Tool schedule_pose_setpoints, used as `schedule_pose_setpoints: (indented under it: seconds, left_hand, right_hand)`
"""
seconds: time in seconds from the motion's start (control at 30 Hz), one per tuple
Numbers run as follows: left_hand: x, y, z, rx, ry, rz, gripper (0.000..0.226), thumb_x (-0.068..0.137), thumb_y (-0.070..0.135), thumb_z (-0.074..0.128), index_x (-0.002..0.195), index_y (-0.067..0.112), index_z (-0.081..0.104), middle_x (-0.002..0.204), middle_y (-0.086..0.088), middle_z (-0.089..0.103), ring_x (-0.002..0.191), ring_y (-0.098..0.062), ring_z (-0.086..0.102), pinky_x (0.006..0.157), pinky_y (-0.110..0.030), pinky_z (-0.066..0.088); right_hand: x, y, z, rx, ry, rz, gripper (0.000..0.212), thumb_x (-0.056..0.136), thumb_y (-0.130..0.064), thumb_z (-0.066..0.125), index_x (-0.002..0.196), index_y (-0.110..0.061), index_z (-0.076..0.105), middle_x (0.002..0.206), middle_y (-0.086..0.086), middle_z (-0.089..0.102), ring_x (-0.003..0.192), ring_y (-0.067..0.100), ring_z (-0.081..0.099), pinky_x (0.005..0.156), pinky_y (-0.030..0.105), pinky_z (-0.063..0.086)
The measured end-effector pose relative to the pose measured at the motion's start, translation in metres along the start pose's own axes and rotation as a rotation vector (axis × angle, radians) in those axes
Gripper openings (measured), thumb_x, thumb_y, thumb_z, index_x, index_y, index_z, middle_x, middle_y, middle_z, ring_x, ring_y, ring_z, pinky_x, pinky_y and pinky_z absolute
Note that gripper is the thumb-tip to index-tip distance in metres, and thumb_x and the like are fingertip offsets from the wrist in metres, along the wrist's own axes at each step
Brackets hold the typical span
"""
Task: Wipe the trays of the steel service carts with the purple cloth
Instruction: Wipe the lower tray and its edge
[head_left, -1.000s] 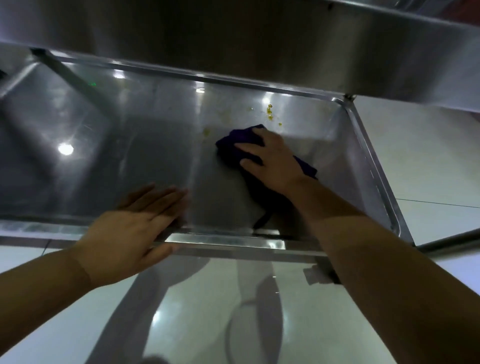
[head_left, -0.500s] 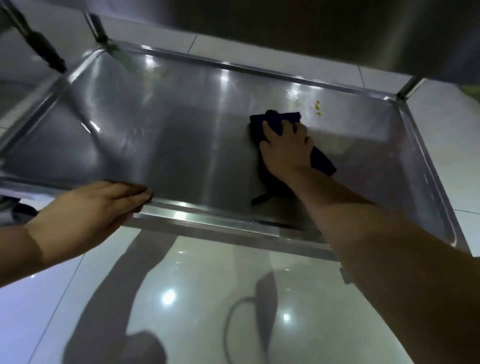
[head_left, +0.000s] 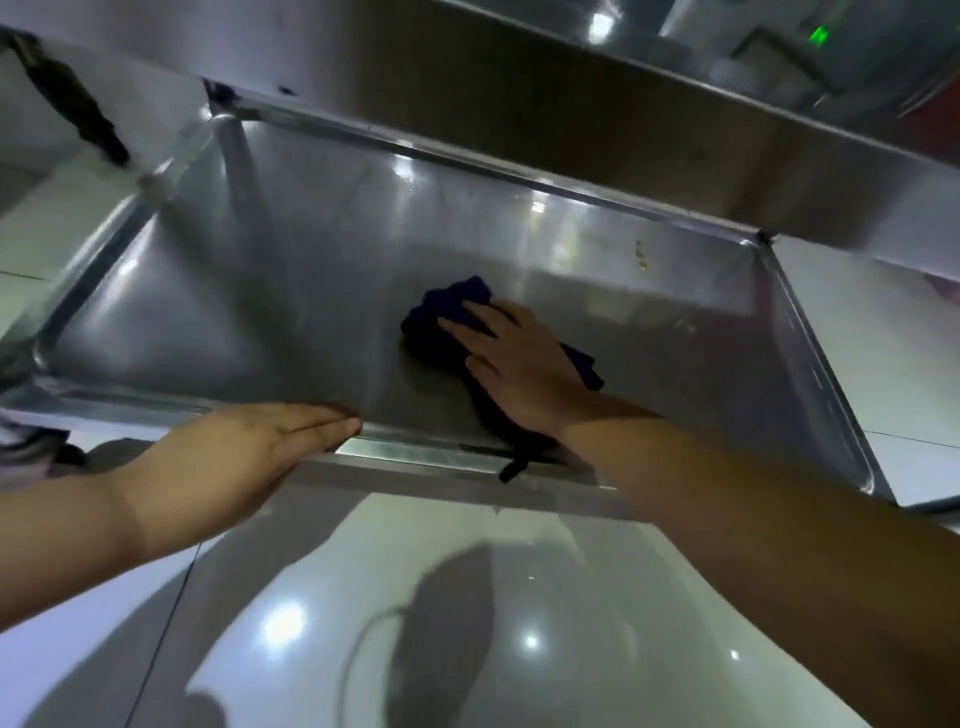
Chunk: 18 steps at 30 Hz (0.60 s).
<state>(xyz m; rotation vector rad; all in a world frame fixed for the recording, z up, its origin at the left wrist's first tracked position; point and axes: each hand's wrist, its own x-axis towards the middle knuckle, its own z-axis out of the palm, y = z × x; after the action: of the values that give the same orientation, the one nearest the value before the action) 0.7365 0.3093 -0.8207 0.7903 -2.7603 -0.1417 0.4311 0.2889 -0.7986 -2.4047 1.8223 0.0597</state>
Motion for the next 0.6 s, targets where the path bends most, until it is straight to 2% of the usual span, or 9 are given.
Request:
schedule_pose_setpoints:
  seconds: [0.03,0.07,0.13,0.2,0.27,0.37,0.43,0.6]
  left_hand:
    - [-0.001,-0.001,0.000,0.011,0.008,0.019,0.066,0.068,-0.001,0.075,0.129,0.019,0.060,0.126,0.001,0.063,0.103,-0.018,0.067,0.081,-0.028,0.052]
    - [-0.002,-0.003,-0.001,0.028,0.029,0.040,0.058,0.071,0.002,0.072,0.126,0.018,0.062,0.124,0.000,0.064,0.101,-0.019,0.067,0.081,-0.028,0.053]
    - [-0.010,-0.012,-0.009,0.060,0.094,0.007,0.035,0.088,0.025,0.052,0.118,0.016,0.067,0.113,-0.002,0.067,0.096,-0.024,0.065,0.080,-0.033,0.051]
    - [-0.028,-0.032,-0.014,0.046,0.153,-0.144,0.048,0.096,0.045,0.034,0.108,0.014,0.069,0.100,-0.003,0.067,0.086,-0.028,0.063,0.072,-0.041,0.049]
    - [-0.051,-0.047,-0.013,0.012,0.177,-0.253,0.057,0.095,0.053,0.029,0.104,0.015,0.070,0.095,-0.001,0.064,0.082,-0.028,0.059,0.068,-0.042,0.048]
    - [-0.065,-0.047,-0.006,-0.065,0.232,-0.306,0.051,0.095,0.047,0.036,0.106,0.013,0.071,0.093,0.002,0.064,0.078,-0.022,0.053,0.070,-0.033,0.042]
    - [-0.064,-0.043,-0.006,-0.092,0.258,-0.349,0.046,0.093,0.042,0.040,0.106,0.013,0.072,0.093,0.002,0.066,0.077,-0.020,0.051,0.069,-0.031,0.039]
    - [-0.063,-0.039,-0.009,-0.070,0.313,-0.335,0.038,0.087,0.034,0.047,0.103,0.012,0.074,0.092,-0.001,0.069,0.080,-0.017,0.048,0.069,-0.027,0.037]
  right_hand:
    - [0.002,0.013,-0.003,-0.020,0.024,0.096,0.047,0.104,-0.031,0.030,0.151,-0.032,0.025,0.159,-0.001,0.023,0.144,0.024,0.017,0.116,0.033,0.009]
    - [0.003,0.028,-0.006,-0.031,0.046,0.186,0.048,0.103,-0.032,0.026,0.150,-0.028,0.028,0.157,0.000,0.026,0.144,0.023,0.020,0.115,0.030,0.009]
    - [0.007,0.061,-0.006,-0.028,0.069,0.385,0.056,0.097,-0.038,0.017,0.150,-0.026,0.031,0.156,0.002,0.031,0.143,0.023,0.023,0.113,0.031,0.014]
    - [0.011,0.081,-0.005,0.002,0.066,0.548,0.068,0.089,-0.050,0.009,0.149,-0.029,0.031,0.157,0.001,0.028,0.143,0.027,0.023,0.112,0.037,0.018]
    - [0.023,0.073,-0.006,0.059,0.070,0.713,0.059,0.093,-0.046,0.017,0.150,-0.033,0.027,0.158,0.002,0.023,0.142,0.032,0.022,0.112,0.044,0.020]
    - [0.054,0.033,-0.008,0.138,0.105,0.888,0.051,0.102,-0.032,0.028,0.151,-0.035,0.020,0.159,0.006,0.018,0.141,0.038,0.016,0.112,0.050,0.017]
    - [0.075,0.001,-0.006,0.091,0.109,0.794,0.051,0.102,-0.033,0.028,0.152,-0.036,0.017,0.158,0.006,0.018,0.140,0.039,0.016,0.111,0.050,0.018]
    - [0.105,-0.101,0.003,0.028,0.069,0.323,0.050,0.102,-0.036,0.028,0.151,-0.038,0.018,0.161,0.003,0.013,0.143,0.035,0.011,0.112,0.049,0.018]
